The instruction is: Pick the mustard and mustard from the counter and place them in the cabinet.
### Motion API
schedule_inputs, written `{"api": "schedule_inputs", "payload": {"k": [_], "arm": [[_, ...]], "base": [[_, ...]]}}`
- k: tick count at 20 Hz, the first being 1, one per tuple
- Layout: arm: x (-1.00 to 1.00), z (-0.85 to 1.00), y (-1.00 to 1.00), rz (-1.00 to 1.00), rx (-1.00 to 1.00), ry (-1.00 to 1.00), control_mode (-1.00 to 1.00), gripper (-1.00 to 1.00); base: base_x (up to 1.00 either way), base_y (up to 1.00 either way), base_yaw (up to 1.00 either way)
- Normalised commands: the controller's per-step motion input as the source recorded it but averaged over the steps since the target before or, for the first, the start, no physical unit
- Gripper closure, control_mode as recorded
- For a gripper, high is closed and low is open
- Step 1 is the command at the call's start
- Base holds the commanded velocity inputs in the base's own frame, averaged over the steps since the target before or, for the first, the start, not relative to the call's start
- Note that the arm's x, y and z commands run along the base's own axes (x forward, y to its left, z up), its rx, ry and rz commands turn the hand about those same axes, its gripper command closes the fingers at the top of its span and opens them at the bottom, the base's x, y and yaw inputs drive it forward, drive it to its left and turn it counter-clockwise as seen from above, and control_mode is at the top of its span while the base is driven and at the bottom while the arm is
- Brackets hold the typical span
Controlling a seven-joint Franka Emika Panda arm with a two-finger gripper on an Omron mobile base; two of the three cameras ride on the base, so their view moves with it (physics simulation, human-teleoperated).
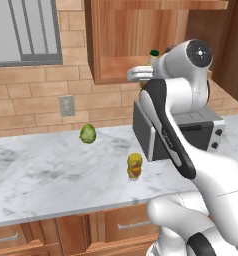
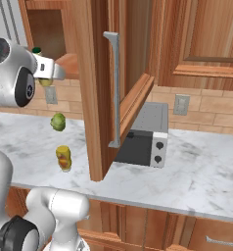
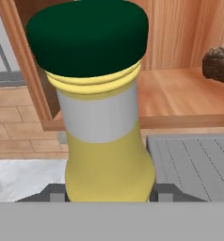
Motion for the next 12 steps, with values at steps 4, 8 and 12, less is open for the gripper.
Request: {"api": "schedule_inputs", "payload": {"k": [4, 8, 12], "arm": [[0.18, 0.00, -0.04, -0.02, 0.00, -0.01, -1.00, 1.00], [0.06, 0.00, -0.27, 0.00, 0.00, 0.00, -1.00, 1.00], [0.12, 0.00, -0.34, 0.00, 0.00, 0.00, -1.00, 1.00]], "base": [[0.00, 0.00, 0.00], [0.00, 0.00, 0.00], [0.00, 0.00, 0.00]]}}
